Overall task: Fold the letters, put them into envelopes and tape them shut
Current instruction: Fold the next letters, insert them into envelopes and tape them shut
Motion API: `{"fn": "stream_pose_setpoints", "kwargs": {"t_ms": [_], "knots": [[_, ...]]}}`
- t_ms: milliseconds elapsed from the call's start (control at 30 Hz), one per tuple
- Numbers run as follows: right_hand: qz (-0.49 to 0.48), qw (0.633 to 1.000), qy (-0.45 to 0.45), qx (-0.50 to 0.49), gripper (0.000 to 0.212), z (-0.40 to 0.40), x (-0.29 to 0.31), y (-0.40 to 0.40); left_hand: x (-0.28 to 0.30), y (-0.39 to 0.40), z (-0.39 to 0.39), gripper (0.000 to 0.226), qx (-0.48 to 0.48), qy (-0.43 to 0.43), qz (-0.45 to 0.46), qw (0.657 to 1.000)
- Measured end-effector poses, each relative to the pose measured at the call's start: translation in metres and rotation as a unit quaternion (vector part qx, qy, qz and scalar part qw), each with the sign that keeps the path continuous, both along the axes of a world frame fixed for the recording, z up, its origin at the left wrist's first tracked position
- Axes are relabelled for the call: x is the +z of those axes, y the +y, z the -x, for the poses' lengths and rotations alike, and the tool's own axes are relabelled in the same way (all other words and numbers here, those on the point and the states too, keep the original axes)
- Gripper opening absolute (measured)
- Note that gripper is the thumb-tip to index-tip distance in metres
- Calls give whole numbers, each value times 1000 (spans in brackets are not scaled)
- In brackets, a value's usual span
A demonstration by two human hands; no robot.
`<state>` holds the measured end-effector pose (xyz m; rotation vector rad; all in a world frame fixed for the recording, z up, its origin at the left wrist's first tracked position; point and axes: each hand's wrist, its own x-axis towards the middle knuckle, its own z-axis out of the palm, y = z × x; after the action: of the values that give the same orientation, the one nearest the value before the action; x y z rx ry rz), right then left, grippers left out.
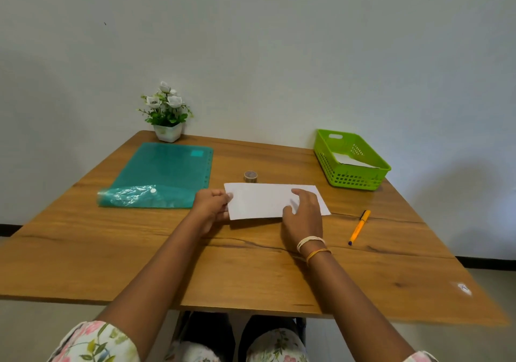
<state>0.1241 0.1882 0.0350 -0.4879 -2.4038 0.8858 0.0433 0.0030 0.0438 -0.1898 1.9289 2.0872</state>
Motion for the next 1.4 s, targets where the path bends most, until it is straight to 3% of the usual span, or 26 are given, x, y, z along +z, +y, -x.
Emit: {"fn": "stream_pose_setpoints", "kwargs": {"t_ms": [167,333,400,467,667,833,1067,1400], "knots": [[-117,977,-174,39,50,0,-11,-3,1,-20,11,15,2,-35,77,996],[-165,961,-212,58,55,-4,-20,-14,-2,-29,25,11,48,34,197,979],[-183,958,-213,56,55,-5,-22,-19,-3,-28,24,28,66,88,285,952],[-190,958,-211,50,55,-5,-23,-21,-6,-23,18,37,89,151,318,932],[-191,957,-211,49,55,-3,-23,-22,-21,0,-2,33,38,235,419,876],[-201,957,-203,49,53,-4,-24,-21,-33,10,-7,37,-3,274,588,761],[-222,956,-178,64,51,-3,-27,-24,-35,36,-3,52,-17,262,607,750],[-184,977,-92,56,33,31,-16,-24,-34,38,16,38,-22,337,529,779]]}}
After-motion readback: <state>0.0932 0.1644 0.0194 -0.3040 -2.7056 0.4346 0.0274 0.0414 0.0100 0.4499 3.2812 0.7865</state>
